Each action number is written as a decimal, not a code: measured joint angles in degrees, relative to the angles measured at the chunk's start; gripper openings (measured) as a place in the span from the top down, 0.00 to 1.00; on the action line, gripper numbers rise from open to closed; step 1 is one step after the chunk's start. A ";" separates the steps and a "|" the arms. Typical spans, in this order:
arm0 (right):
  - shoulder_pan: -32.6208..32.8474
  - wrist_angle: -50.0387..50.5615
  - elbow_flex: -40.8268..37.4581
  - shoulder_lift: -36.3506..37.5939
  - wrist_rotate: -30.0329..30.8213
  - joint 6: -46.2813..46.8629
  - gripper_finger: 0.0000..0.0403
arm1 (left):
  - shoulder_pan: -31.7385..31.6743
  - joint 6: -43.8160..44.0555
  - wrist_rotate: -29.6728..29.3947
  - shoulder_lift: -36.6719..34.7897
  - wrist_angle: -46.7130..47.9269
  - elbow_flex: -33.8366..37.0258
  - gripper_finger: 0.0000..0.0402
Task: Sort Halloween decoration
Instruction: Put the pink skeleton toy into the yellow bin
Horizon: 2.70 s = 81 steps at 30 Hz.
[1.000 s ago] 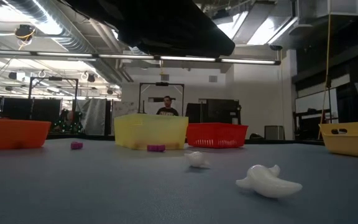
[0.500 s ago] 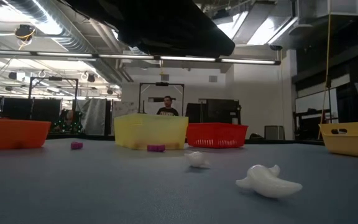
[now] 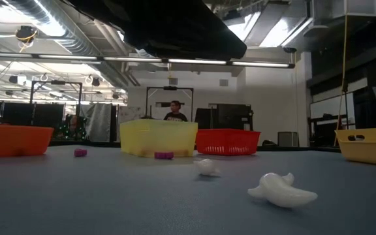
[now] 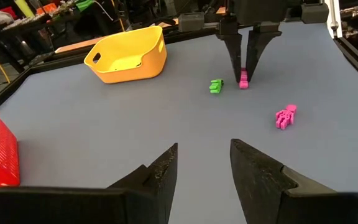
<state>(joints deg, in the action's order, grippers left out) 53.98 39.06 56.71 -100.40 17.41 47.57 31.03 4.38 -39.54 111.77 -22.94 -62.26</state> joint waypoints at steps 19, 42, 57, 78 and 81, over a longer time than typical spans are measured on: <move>-1.02 -5.04 6.68 0.00 1.04 -2.93 0.90 | 6.83 -0.04 -0.21 -2.96 -0.03 0.04 0.67; -26.80 -25.93 12.35 0.02 17.49 -43.66 0.90 | 19.06 0.00 -5.19 -4.92 1.60 0.04 0.67; -52.55 -33.54 12.35 0.02 -7.12 -49.59 0.90 | 18.99 0.15 -5.23 -4.92 1.60 0.04 0.67; -63.38 -45.42 12.35 0.02 -12.44 -49.37 0.90 | 18.99 0.13 -5.19 -4.92 1.62 0.04 0.67; -63.32 -46.62 12.35 0.02 -13.52 -49.37 0.90 | 18.99 0.13 -5.19 -4.92 1.73 0.04 0.67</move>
<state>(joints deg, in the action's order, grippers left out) -9.34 -7.56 69.06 -100.38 3.89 -1.80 50.02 4.51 -44.73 106.85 -21.21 -62.22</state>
